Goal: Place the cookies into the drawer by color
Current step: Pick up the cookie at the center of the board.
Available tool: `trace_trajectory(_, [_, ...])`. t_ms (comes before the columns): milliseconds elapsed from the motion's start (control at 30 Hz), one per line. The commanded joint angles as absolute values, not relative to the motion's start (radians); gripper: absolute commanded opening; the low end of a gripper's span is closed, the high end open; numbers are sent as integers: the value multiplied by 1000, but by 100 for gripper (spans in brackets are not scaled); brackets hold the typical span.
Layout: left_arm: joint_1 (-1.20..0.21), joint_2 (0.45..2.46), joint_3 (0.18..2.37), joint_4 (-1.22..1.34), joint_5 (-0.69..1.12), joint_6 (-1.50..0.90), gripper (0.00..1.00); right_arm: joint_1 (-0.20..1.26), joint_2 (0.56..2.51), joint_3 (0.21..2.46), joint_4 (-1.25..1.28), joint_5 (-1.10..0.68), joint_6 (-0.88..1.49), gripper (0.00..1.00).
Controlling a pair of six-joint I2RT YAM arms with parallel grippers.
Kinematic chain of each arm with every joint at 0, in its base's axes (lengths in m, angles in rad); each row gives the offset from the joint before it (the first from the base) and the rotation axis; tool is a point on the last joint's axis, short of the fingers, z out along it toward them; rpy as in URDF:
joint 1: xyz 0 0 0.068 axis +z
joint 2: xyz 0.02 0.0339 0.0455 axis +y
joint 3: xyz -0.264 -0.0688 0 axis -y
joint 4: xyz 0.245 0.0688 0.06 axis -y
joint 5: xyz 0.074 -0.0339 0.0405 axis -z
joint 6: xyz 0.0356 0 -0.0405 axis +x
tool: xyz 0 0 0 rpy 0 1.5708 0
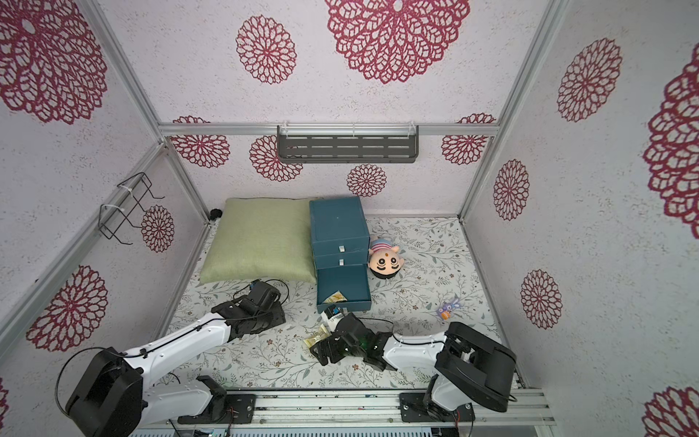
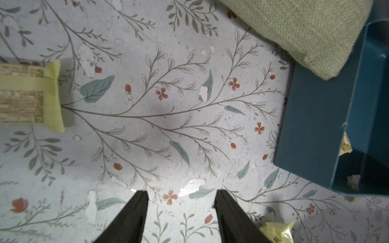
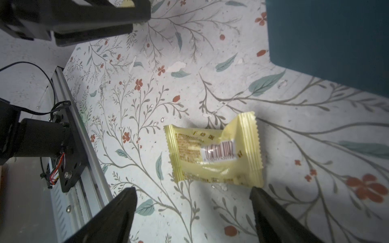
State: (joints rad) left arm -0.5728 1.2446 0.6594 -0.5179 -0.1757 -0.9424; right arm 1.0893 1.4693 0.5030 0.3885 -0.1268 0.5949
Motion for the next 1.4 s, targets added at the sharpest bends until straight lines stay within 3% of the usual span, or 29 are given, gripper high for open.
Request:
trace_trajectory(0, [-564, 1213, 643, -524, -187, -940, 59, 1094, 1505, 553, 408, -106, 603, 91])
trace_trajectory(533, [-542, 1085, 588, -563, -223, -960, 60, 1130, 1720, 827, 271, -78, 519, 91])
trace_trajectory(767, [-516, 1038, 561, -570, -240, -975, 61, 1210, 1719, 881, 186, 41, 482, 91])
trace_trajectory(933, [-493, 1011, 552, -584, -239, -978, 68, 1238, 1715, 892, 108, 157, 457, 90])
trace_trajectory(1200, [-473, 993, 548, -592, -229, -979, 73, 1286, 1735, 923, 26, 240, 416, 85])
trace_trajectory(1367, [-470, 988, 540, -591, -228, -982, 74, 1308, 1764, 938, -4, 273, 410, 77])
